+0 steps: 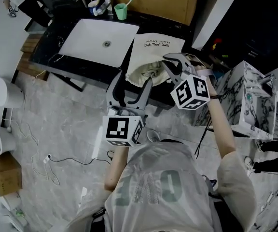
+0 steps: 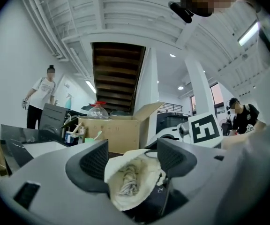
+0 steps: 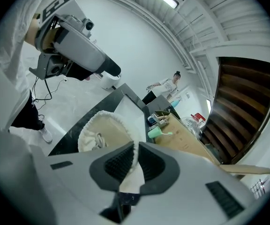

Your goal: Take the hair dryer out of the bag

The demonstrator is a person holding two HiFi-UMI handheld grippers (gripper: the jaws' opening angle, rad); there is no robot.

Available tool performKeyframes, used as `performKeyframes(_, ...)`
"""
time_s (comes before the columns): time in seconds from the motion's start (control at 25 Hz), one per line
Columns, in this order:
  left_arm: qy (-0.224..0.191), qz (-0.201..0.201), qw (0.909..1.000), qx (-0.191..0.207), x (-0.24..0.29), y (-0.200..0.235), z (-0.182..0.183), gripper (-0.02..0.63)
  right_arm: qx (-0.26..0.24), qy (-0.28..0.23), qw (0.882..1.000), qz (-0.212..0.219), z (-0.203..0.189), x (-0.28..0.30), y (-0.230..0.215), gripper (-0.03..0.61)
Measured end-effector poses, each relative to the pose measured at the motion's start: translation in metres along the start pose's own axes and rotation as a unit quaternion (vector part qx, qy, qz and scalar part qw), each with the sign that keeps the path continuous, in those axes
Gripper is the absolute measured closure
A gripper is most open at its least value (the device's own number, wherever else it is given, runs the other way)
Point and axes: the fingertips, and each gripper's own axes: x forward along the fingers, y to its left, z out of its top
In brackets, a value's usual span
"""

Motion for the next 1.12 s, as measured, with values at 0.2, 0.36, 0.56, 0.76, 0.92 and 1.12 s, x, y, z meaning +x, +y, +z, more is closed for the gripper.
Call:
performKeyframes(0.2,0.048,-0.074,0.9961,0.004,0.014,-0.037,-0.018,0.293,-0.001,-0.003,1.000,0.001,0.001,-0.001,0.000,0.526)
performKeyframes(0.36,0.097,-0.124,0.9875,0.011,0.032,-0.055,-0.042,0.295,0.003,-0.005,1.000,0.001,0.001,-0.002,0.001,0.526)
performKeyframes(0.56,0.138,-0.124,0.9825,0.018,0.055,-0.049,-0.069,0.295,0.008,-0.006,1.000,0.002,0.001,-0.003,0.000,0.526)
performKeyframes(0.76,0.174,-0.113,0.9781,0.021,0.077,-0.037,-0.092,0.295,0.014,-0.007,1.000,0.001,0.000,-0.006,-0.001,0.526)
performKeyframes(0.92,0.197,-0.106,0.9745,0.024,0.093,-0.029,-0.107,0.295,0.024,-0.011,1.000,0.003,0.000,-0.006,-0.001,0.526)
performKeyframes(1.12,0.216,-0.096,0.9712,0.030,0.111,-0.021,-0.116,0.295,0.028,-0.013,1.000,0.006,-0.001,-0.008,0.000,0.526)
